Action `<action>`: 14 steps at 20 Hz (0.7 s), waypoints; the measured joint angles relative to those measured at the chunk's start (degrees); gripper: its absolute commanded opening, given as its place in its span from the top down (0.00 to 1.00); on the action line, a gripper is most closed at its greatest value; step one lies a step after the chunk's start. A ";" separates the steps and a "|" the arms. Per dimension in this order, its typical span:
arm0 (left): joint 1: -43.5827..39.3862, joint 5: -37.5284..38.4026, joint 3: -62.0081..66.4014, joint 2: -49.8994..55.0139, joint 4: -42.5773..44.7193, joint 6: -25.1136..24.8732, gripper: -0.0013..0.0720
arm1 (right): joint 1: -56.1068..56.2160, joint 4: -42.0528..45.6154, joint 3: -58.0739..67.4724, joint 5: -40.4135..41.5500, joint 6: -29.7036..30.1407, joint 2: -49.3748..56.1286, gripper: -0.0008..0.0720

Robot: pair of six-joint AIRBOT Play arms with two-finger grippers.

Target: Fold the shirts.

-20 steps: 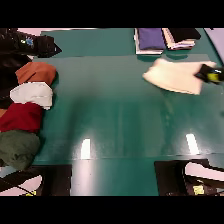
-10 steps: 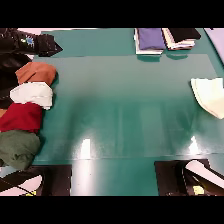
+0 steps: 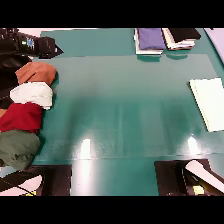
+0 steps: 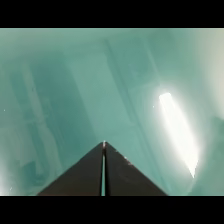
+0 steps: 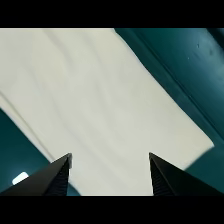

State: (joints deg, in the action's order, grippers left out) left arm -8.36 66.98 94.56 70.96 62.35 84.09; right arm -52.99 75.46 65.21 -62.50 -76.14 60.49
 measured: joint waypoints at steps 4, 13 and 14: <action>0.00 0.96 0.00 0.00 -0.02 -0.17 0.95 | 12.46 -8.52 2.29 -2.29 0.00 -2.58 0.23; 0.00 1.49 0.00 0.00 0.59 -0.55 0.95 | 53.46 -12.52 0.20 1.53 0.04 -5.57 0.75; 0.00 1.46 0.00 0.00 0.59 -0.57 0.95 | 56.63 -12.15 0.15 2.25 0.04 -5.60 0.93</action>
State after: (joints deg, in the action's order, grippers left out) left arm -8.36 68.45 94.56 70.96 62.94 83.53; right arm 3.64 63.31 65.36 -60.25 -76.09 54.89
